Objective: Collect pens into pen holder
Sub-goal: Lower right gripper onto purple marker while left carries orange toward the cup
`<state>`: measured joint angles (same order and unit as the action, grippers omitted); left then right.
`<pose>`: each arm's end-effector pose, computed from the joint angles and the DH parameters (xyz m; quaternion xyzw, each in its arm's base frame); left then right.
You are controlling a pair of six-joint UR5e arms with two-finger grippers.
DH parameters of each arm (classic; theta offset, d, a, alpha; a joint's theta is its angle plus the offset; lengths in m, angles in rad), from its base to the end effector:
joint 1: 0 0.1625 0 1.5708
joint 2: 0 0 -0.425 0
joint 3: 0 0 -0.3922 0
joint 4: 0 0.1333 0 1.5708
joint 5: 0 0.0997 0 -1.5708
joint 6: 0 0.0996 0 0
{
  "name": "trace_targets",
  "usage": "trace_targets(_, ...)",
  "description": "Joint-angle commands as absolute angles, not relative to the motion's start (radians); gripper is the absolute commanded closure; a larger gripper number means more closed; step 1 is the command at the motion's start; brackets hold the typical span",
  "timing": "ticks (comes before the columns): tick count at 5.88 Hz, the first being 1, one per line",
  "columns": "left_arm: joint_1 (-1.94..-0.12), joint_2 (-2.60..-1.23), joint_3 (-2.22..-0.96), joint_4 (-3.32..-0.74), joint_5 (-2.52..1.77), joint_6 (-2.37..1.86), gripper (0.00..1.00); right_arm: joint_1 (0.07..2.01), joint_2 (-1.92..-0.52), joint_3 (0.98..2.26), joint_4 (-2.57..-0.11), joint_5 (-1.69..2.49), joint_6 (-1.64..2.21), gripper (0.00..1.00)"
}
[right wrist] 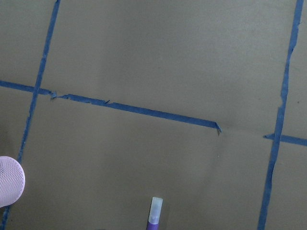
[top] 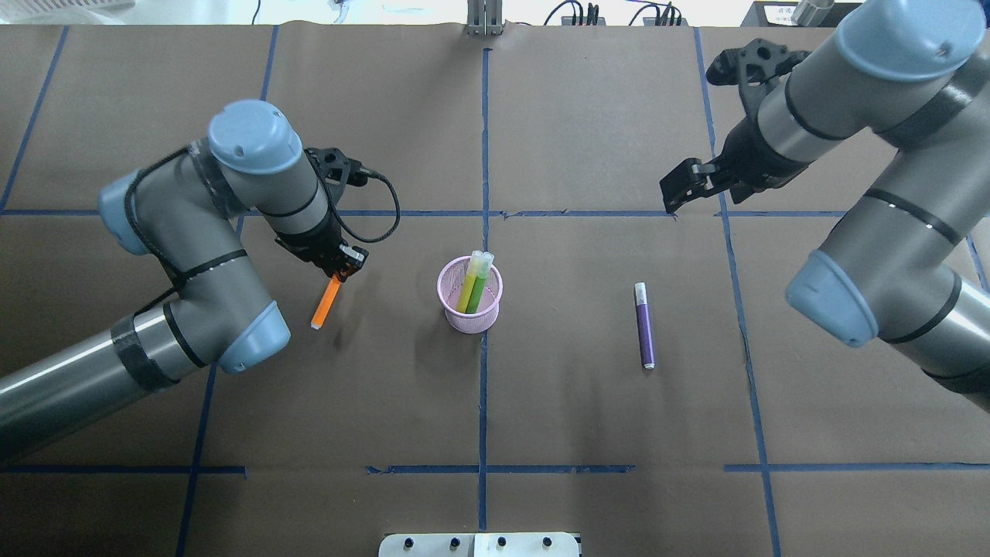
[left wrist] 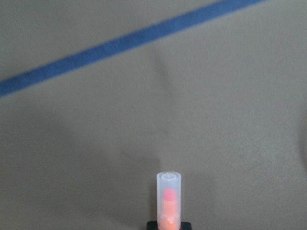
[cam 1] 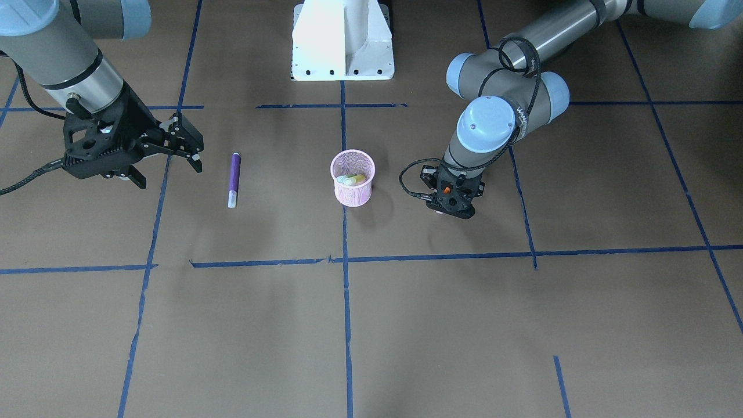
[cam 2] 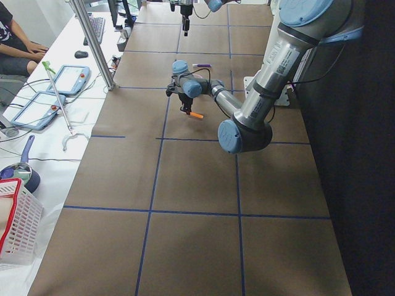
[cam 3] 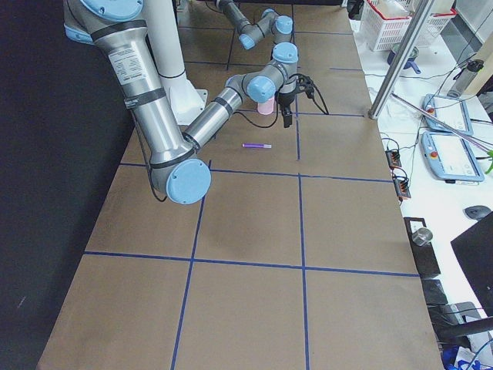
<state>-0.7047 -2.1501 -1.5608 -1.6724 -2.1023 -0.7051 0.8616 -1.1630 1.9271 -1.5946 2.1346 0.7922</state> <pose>0.4754 -0.5130 0.3120 0.0492 0.4000 0.1594 0.9012 -0.3183 -0.4939 0.2762 0.0772 -0.4267 -0.0634 0.8989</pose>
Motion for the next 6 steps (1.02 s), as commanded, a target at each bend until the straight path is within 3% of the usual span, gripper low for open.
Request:
trace_targets(1, -0.765, -2.164, -1.612, -1.664, -2.100, -0.716, 0.99, 0.769, -1.148, 1.895, -1.598, 2.088, 0.915, 0.00)
trace_targets(3, -0.811, -2.216, -1.644, -1.667, -2.097, -0.748, 1.00, 0.721, -1.146, 1.836, -1.597, 2.071, 0.957, 0.00)
trace_targets(6, -0.816, -2.227, -1.805, -1.669, -1.976, -0.793, 1.00, 0.660, -1.147, 1.743, -1.572, 2.045, 1.046, 0.00)
